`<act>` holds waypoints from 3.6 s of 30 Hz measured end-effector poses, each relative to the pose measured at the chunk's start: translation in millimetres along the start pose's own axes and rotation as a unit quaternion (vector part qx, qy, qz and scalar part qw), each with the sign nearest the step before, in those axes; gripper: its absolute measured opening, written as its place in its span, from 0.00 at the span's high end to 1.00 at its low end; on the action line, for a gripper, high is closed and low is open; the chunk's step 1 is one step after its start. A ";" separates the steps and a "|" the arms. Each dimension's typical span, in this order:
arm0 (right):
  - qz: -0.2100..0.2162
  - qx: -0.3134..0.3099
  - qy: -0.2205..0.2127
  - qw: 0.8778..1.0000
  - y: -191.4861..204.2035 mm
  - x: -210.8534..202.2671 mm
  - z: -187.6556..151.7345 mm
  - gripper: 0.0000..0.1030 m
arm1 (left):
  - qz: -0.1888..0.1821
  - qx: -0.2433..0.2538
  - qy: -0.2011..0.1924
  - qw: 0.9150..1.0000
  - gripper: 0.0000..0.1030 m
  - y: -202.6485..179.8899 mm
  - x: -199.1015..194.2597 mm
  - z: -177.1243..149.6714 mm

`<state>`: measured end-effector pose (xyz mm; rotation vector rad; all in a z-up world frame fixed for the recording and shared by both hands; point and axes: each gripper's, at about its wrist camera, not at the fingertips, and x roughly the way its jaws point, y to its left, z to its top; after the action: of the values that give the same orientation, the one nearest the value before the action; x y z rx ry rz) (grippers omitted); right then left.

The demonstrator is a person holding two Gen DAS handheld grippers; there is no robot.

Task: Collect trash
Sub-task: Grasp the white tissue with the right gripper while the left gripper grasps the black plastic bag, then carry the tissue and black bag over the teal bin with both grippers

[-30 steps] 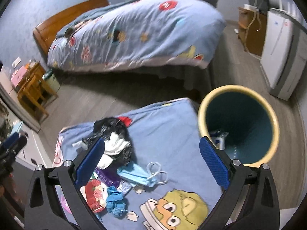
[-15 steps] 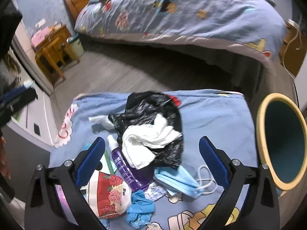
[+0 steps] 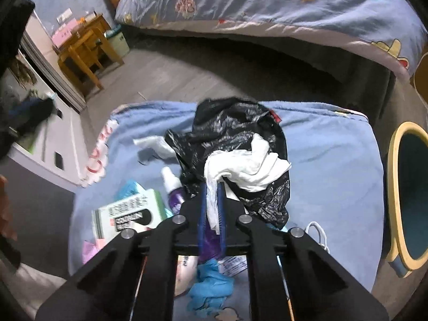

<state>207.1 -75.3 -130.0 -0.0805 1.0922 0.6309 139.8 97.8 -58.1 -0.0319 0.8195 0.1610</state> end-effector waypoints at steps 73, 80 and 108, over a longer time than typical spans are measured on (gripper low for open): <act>0.006 0.100 -0.135 0.986 -94.1 -141.8 26.5 0.95 | -0.061 0.095 -0.062 0.992 0.96 -116.2 -20.8 32.1; 0.002 0.106 -0.149 0.983 -113.7 -160.6 30.1 0.95 | -0.068 0.083 -0.056 0.993 0.96 -123.7 -28.6 35.6; -0.099 0.188 -0.087 0.973 -280.0 -155.9 -5.6 0.95 | -0.193 0.165 0.006 0.967 0.96 -327.8 34.5 52.0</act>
<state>299.1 -376.1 -68.0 0.1887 1.0010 0.2401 251.6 -216.7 -58.8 0.1217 0.8281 -0.3443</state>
